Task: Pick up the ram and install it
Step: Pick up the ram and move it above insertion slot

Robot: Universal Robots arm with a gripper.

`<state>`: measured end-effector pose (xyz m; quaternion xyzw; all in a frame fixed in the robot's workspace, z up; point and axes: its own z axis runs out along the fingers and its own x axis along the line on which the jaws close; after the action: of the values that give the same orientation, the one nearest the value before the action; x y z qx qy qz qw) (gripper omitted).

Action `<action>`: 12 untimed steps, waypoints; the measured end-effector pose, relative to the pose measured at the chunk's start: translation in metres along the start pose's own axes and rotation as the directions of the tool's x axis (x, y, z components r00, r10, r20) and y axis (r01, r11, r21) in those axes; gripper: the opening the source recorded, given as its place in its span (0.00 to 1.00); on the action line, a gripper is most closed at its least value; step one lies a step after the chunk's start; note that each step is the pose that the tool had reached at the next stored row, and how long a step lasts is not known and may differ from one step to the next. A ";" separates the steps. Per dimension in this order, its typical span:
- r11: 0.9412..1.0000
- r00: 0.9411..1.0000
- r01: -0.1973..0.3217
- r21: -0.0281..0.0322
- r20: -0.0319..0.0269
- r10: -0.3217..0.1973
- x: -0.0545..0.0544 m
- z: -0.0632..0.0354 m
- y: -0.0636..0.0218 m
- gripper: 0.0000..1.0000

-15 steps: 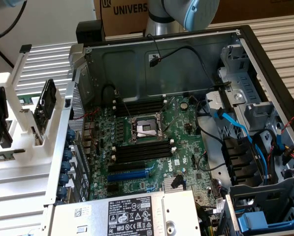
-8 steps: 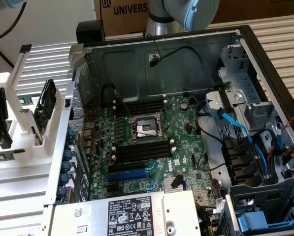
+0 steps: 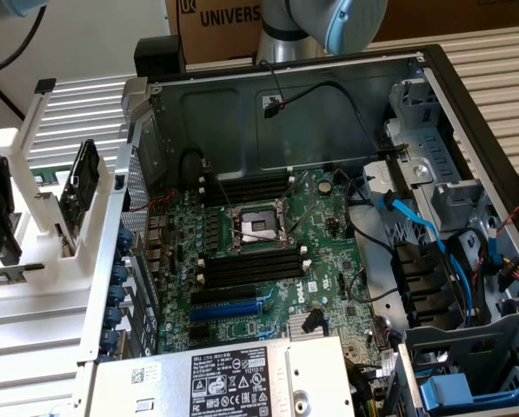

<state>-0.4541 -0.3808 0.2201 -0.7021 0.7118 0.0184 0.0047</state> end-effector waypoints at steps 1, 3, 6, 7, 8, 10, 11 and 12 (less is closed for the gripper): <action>1.000 1.000 0.000 0.000 0.000 0.000 0.000 -0.0001 -0.0004 0.18; 1.000 1.000 0.000 -0.005 0.000 0.000 0.001 -0.0002 -0.0062 0.18; 1.000 1.000 0.000 -0.009 0.000 0.000 0.002 -0.0002 -0.0089 0.18; 1.000 1.000 0.000 -0.009 0.000 0.000 0.002 -0.0002 -0.0090 0.18; 1.000 1.000 0.000 -0.009 0.000 0.000 0.002 -0.0003 -0.0090 0.18; 1.000 1.000 0.000 -0.009 0.000 0.000 0.002 -0.0003 -0.0090 0.18; 1.000 1.000 0.000 -0.009 0.000 0.000 0.002 -0.0003 -0.0091 0.18; 1.000 1.000 0.000 -0.009 0.000 0.000 0.002 -0.0003 -0.0091 0.18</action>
<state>-0.4451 -0.3833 0.2201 -0.7020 0.7118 0.0216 0.0015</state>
